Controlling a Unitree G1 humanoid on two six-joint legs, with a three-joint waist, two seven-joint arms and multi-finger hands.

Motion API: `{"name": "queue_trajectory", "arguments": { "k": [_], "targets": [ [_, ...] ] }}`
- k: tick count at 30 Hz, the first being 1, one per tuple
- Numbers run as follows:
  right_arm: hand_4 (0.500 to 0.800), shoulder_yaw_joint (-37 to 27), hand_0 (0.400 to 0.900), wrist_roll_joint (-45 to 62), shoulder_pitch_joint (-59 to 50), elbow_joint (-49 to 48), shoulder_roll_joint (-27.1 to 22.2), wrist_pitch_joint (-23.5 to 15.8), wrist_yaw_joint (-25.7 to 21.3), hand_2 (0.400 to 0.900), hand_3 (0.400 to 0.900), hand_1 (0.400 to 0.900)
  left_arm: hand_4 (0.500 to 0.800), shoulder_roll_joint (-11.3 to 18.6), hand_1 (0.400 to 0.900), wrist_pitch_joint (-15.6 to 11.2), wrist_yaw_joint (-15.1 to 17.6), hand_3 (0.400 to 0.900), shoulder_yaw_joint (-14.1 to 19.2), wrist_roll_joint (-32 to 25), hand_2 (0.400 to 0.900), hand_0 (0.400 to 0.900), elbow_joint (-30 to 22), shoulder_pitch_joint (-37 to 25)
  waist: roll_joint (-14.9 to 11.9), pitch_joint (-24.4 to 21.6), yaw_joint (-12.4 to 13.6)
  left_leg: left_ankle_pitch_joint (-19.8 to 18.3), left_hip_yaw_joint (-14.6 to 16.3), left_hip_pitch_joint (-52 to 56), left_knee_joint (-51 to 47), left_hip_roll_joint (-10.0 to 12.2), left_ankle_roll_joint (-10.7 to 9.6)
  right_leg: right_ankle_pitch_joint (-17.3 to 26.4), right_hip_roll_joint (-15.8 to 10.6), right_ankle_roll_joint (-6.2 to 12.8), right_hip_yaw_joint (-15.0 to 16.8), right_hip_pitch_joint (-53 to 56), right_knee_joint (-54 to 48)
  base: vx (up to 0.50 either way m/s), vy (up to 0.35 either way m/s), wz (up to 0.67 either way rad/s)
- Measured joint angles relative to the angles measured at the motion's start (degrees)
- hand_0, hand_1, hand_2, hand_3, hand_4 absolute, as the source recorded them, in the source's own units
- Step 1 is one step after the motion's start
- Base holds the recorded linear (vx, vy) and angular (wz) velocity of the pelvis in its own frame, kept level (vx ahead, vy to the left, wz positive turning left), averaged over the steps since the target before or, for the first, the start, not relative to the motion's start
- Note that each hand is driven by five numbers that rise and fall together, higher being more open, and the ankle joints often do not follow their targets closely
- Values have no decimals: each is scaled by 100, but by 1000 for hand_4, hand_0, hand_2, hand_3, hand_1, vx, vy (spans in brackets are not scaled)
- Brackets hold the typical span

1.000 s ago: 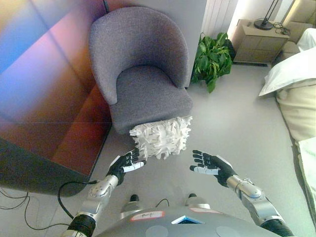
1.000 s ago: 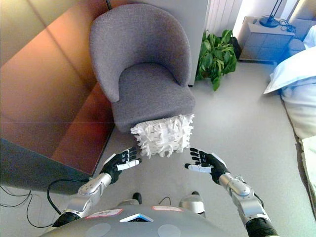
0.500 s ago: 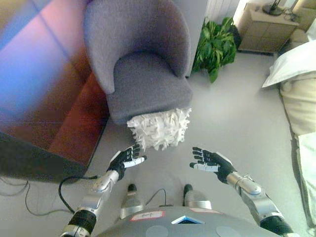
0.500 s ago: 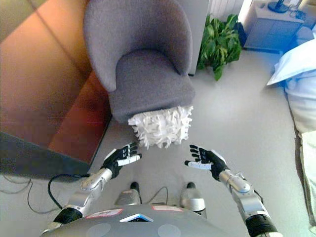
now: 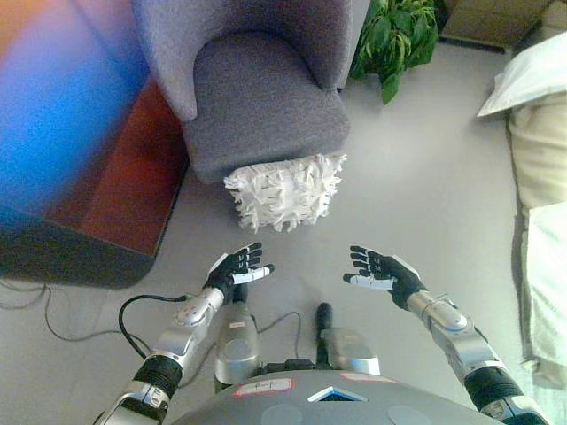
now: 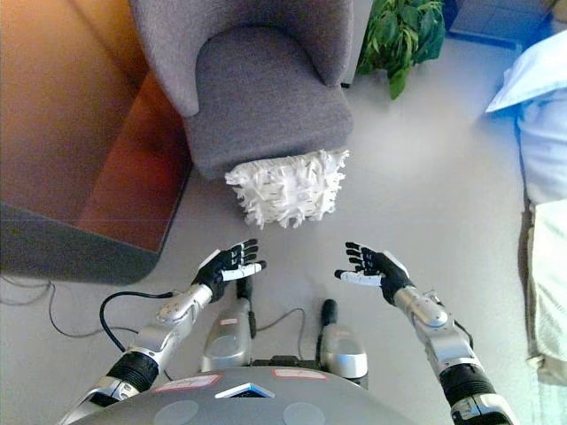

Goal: Pick up the pillow and put it on the sofa.

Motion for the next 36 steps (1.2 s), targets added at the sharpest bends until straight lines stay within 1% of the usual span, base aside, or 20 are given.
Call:
{"name": "queue_trajectory", "arguments": {
  "k": [2, 5, 6, 7, 9, 12, 13, 14, 15, 18, 20, 23, 26, 27, 28, 29, 31, 34, 35, 36],
  "targets": [
    [800, 99, 900, 1, -21, 31, 374, 2, -33, 900, 900, 900, 800, 328, 900, -12, 129, 900, 149, -11, 900, 900, -8, -187, -531, -16, 48, -100, 298, -29, 230, -332, 162, -257, -477, 502, -63, 36, 544, 343, 242, -23],
    [800, 162, 900, 1, -121, 21, 551, 3, -29, 900, 900, 900, 800, 516, 900, -16, 210, 900, 248, -54, 900, 900, -47, -268, -732, -101, 48, -393, 418, -149, 467, -585, 326, -128, -726, 699, -37, 71, 479, 286, 257, 5],
    [800, 157, 900, 2, -136, 14, 552, 1, -33, 900, 900, 900, 800, 519, 900, -21, 212, 900, 259, -75, 900, 900, -49, -285, -750, -116, 23, -431, 472, -81, 416, -715, 346, -113, -806, 702, -36, 2, 625, 279, 300, 25],
    [800, 158, 900, 1, -185, 22, 541, 2, -44, 900, 900, 900, 800, 481, 900, -23, 222, 900, 270, -107, 900, 900, -45, -287, -680, -142, 13, -435, 426, -109, 327, -719, 419, -122, -842, 713, -2, -230, 1053, 207, 303, 19],
    [800, 146, 900, 2, -233, 13, 543, 2, -58, 900, 900, 900, 800, 470, 900, -27, 232, 900, 250, -114, 900, 900, -65, -345, -690, -181, -16, -415, 463, -48, 288, -886, 552, -94, -973, 716, 116, -771, 1910, 162, 320, 1],
    [800, 186, 900, 1, -323, 22, 554, 2, -89, 900, 900, 900, 800, 520, 900, -48, 261, 900, 208, -115, 900, 900, -94, -361, -683, -144, -166, -412, 504, 31, 218, -990, 779, 138, -1224, 709, -28, -1217, 3006, 281, 219, 8],
    [800, 200, 900, 1, -324, 23, 564, 1, -87, 900, 900, 900, 800, 551, 900, -50, 253, 900, 209, -115, 900, 900, -92, -350, -696, -127, -175, -442, 484, 149, 126, -1065, 825, 282, -1277, 636, -32, -1320, 3243, 343, 98, 18],
    [800, 206, 900, 2, -347, 21, 565, 1, -76, 900, 900, 900, 800, 566, 900, -53, 265, 900, 220, -115, 900, 900, -90, -330, -622, -2, -176, -384, 467, 380, -47, -1070, 898, 344, -1280, 662, 31, -1471, 3547, 307, 52, 16],
    [800, 215, 900, 4, -368, -16, 566, -1, -55, 900, 900, 900, 800, 581, 900, -62, 274, 900, 281, -116, 900, 900, -90, -274, -537, 77, -175, -358, 456, 531, -171, -1046, 921, 183, -1193, 695, -12, -1599, 3764, 272, -4, 13],
    [800, 208, 900, 4, -270, -93, 554, -2, -55, 900, 900, 900, 800, 626, 900, -88, 288, 900, 283, -117, 900, 900, -92, -238, -474, 169, -208, -362, 471, 660, -366, -1092, 924, 145, -1207, 730, -492, -1677, 3104, 272, -78, 15],
    [800, 186, 900, 2, -288, -96, 560, -1, -66, 900, 900, 900, 800, 594, 900, -105, 287, 900, 272, -116, 900, 900, -93, -227, -411, 245, -321, -352, 484, 625, -421, -1059, 931, 163, -1289, 752, -766, -1645, 2172, 330, -201, 32],
    [800, 170, 900, -104, -265, -102, 566, -2, -104, 900, 900, 900, 800, 589, 900, -101, 275, 900, 268, -114, 900, 900, -75, -202, -517, 316, -377, -325, 407, 688, -447, -1044, 774, 521, -1391, 931, -586, -1495, 497, 387, -255, 54],
    [800, 91, 900, -377, -191, -116, 565, -5, -107, 900, 900, 900, 800, 606, 900, -105, 259, 900, 303, -112, 900, 900, -77, -206, -720, 340, -576, -384, 26, 801, -480, -1032, 465, 860, -1404, 1091, -198, -1212, -378, 385, -304, 54],
    [800, 65, 900, -506, -141, -109, 576, -9, -105, 900, 900, 900, 800, 633, 900, -115, 256, 900, 349, -112, 900, 900, -84, -185, -848, 304, -608, -396, -135, 823, -508, -1031, 290, 849, -1412, 1086, -99, -1080, -360, 335, -352, 49],
    [800, 17, 900, -622, -106, -83, 532, -6, -107, 900, 900, 900, 800, 565, 900, -113, 276, 900, 390, -112, 900, 900, -60, -186, -867, 313, -656, -416, -271, 873, -509, -912, 147, 1296, -1263, 963, -4, -1030, -315, 266, -377, 69],
    [800, -16, 900, -767, -73, -72, 424, -2, -131, 900, 900, 900, 800, 466, 900, -122, 268, 900, 411, -112, 900, 900, -74, -124, -761, 266, -641, -459, -287, 901, -508, -670, 8, 1493, -1031, 746, -67, -1018, -265, 158, -374, 92],
    [800, -35, 900, -1004, -98, -115, 59, -24, -230, 900, 900, 900, 800, 223, 900, -128, 266, 900, 413, -113, 900, 900, -80, -1, -431, 171, -649, -492, -501, 836, -472, -252, -61, 1449, -588, 501, -366, -876, -361, 84, -332, 109],
    [800, -160, 900, -1522, -195, -105, -549, -38, -520, 900, 900, 900, 800, 0, 900, -151, 258, 900, 195, -117, 900, 900, -123, -219, -286, 161, -770, -85, -763, 409, -381, -52, 10, 1330, -413, 263, -911, -906, -365, -5, -186, 105],
    [800, -218, 900, -1737, -232, -108, -706, -44, -607, 900, 900, 900, 800, 1, 900, -151, 250, 900, 76, -117, 900, 900, -164, -315, -251, 178, -858, 25, -723, 250, -387, -29, 48, 1303, -422, 218, -1108, -957, -366, -35, -87, 72],
    [800, -229, 900, -2022, -366, -106, -881, -59, -747, 900, 900, 900, 800, -4, 900, -155, 244, 900, -13, -119, 900, 900, -178, -393, -193, 198, -895, 80, -438, 104, -367, -11, 99, 1291, -428, 195, -1296, -1009, -363, -54, -63, 44]
  ]
}}
